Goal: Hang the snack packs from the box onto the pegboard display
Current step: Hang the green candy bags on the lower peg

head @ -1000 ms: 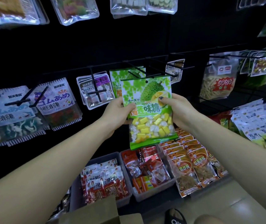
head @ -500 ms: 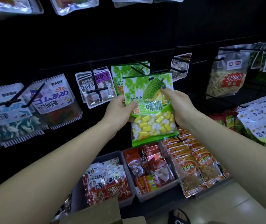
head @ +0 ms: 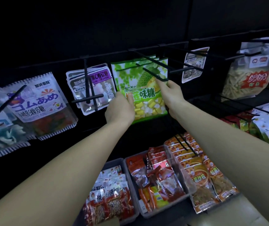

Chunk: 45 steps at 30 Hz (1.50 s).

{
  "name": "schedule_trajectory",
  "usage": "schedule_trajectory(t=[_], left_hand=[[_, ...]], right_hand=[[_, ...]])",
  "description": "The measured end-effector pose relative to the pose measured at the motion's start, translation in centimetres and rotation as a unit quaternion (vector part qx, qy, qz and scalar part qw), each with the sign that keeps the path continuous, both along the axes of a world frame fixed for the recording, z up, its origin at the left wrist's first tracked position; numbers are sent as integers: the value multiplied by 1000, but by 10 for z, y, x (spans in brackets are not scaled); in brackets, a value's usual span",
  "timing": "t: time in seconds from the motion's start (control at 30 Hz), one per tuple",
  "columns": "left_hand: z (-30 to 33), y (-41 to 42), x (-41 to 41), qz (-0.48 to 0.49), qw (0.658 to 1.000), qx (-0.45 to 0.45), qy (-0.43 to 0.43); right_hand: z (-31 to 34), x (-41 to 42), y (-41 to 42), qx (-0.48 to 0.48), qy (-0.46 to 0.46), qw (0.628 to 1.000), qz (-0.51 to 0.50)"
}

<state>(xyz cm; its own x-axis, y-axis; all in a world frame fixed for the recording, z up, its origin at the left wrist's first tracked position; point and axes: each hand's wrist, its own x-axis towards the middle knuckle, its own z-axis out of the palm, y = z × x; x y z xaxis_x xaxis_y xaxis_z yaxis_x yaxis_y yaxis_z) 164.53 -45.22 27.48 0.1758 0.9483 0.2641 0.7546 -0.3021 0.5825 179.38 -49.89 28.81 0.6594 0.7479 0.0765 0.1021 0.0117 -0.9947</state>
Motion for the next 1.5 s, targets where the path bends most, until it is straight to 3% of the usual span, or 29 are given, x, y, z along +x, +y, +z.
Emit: schedule_trajectory(t=[0.43,0.7,0.8,0.93,1.03,1.17,1.37,1.5], left_hand=[[-4,11,-7,-8,1000,-18,19],[-31,-55,-92,-72,994,-65,52],[-60,-90,-145,-96,985,-109,91],[-107,-132,-218,-161,956,-176,171],[-146,-159,-268,-188,921,-191,282],[-199,-181,-328,-218,886,-249,326],[-268,-182,-387,-247,856,-305,338],[-291,-177,-390,-266,846,-320,333]], right_hand=[[-33,2,14,-76,-23,996,-28],[-63,-60,-63,-71,-145,978,-129],[-87,-110,-98,-55,-154,983,-80],[-134,-176,-141,-106,-150,980,80],[-180,-219,-167,-182,-171,952,179],[-239,-274,-194,-278,-200,897,279],[-312,-329,-219,-453,-217,729,465],[-355,-343,-221,-532,-255,639,493]])
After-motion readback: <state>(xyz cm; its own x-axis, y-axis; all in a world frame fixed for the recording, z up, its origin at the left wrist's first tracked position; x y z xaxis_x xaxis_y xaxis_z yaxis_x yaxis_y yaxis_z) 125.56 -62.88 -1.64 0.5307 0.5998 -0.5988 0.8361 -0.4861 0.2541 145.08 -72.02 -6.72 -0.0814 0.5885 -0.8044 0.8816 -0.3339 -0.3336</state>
